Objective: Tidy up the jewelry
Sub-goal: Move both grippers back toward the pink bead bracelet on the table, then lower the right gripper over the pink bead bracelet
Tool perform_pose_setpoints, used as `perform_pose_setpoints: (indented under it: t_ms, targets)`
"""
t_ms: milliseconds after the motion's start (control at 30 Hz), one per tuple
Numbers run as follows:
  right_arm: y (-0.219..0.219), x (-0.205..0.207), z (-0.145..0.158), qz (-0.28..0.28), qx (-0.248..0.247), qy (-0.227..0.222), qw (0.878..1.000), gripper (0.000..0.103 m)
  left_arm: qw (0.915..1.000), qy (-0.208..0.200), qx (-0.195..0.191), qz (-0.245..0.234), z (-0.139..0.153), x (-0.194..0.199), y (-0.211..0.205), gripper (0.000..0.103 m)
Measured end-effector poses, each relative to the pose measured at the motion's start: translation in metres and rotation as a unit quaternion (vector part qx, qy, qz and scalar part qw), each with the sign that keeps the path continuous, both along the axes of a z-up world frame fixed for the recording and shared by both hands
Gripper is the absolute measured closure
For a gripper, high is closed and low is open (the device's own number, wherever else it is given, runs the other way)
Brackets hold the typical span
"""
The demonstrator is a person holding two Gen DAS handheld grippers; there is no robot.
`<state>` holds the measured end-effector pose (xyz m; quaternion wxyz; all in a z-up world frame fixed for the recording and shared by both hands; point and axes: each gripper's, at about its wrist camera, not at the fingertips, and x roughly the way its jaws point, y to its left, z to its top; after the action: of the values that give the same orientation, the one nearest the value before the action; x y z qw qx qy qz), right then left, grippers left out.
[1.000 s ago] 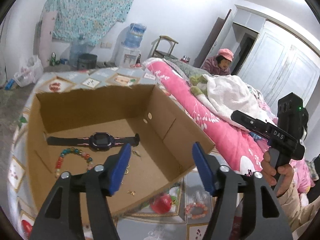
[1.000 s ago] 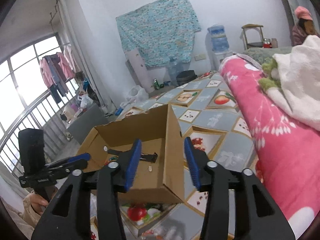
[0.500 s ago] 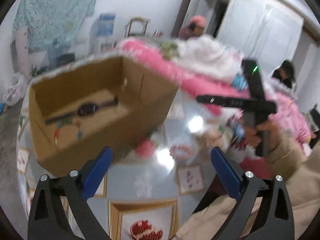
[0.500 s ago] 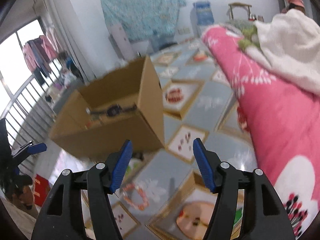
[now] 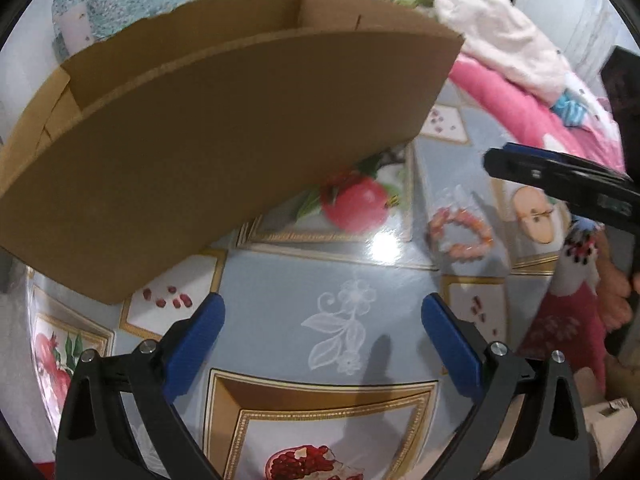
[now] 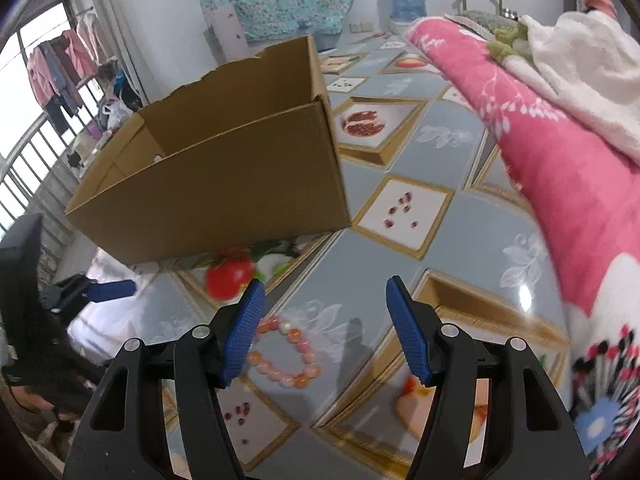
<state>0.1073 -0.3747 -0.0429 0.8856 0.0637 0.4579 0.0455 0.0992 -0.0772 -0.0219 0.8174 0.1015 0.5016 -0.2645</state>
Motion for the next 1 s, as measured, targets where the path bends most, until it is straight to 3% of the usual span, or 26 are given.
perform_pose_setpoints:
  t_ms: [200,400,1000]
  targets:
    - [0.004,-0.002,-0.005,0.015,0.016,0.006,1.000,0.043,0.9982,0.009,0.015,0.057,-0.011,0.005,0.008,0.006]
    - [0.004,-0.003,-0.006,0.019,0.024,0.006,1.000,0.043,0.9942,-0.012,0.046,0.096,-0.013,0.006,0.016,0.006]
    - [-0.002,0.003,-0.007,0.014,0.012,0.026,1.000,0.043,0.9935,-0.019,0.052,0.100,-0.014,0.007,0.018,0.006]
